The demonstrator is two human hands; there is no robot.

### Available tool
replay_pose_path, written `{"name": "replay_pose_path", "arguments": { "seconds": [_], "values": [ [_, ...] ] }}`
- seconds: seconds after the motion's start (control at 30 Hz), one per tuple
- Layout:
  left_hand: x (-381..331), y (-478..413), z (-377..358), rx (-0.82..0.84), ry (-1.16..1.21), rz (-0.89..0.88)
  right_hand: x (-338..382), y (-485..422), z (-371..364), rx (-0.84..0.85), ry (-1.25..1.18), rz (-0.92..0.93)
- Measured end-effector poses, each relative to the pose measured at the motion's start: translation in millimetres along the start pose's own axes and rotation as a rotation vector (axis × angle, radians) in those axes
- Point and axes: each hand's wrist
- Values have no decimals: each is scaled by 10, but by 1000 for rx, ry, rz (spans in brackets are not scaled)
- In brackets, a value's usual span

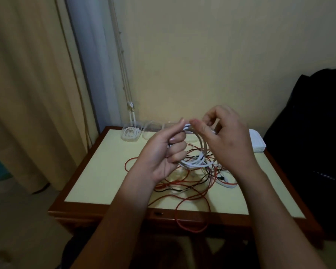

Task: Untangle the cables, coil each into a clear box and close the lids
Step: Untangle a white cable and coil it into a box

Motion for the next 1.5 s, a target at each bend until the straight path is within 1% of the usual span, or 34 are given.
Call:
{"name": "replay_pose_path", "arguments": {
  "seconds": [0.07, 0.13, 0.2, 0.27, 0.37, 0.5, 0.67, 0.77, 0.87, 1.07, 1.13, 1.3, 1.37, 1.5],
  "values": [
    [33, 152, 1, 20, 40, 25, 65, 111, 108, 114, -46, -56],
    [71, 291, 29, 70, 165, 58, 130, 264, 223, 219, -149, -118],
    [103, 450, 25, 128, 304, 83, 235, 442, 317, 230, -264, -154],
    [168, 612, -68, 115, 308, 47, 363, 616, 369, 157, -343, -193],
    [281, 844, -304, 46, 199, -50, 551, 804, 449, 20, -381, -250],
    [378, 1047, -488, -47, 38, -185, 716, 944, 601, -56, -416, -291],
    [414, 1146, -565, -115, -61, -273, 806, 1018, 582, -200, -418, -328],
    [427, 1152, -575, -136, -66, -283, 817, 1057, 516, -301, -410, -368],
    [459, 1155, -554, -148, -94, -256, 795, 1096, 480, -387, -420, -430],
    [481, 1168, -542, -140, -184, -186, 754, 1129, 494, -427, -446, -472],
    [470, 1164, -545, -148, -186, -185, 730, 1118, 514, -393, -446, -471],
    [373, 1151, -511, -169, -116, -215, 651, 1080, 602, -184, -491, -465],
    [293, 1140, -480, -157, -34, -209, 581, 1078, 640, -97, -493, -446],
    [91, 1138, -382, -126, 220, -193, 367, 1139, 710, 18, -384, -424]
  ]
}}
Point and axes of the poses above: each hand's wrist, its own y-axis away from the middle knuckle, its own z-axis out of the back of the hand, x = y × z, and after that the axes turned 5 degrees about -x, right-handed
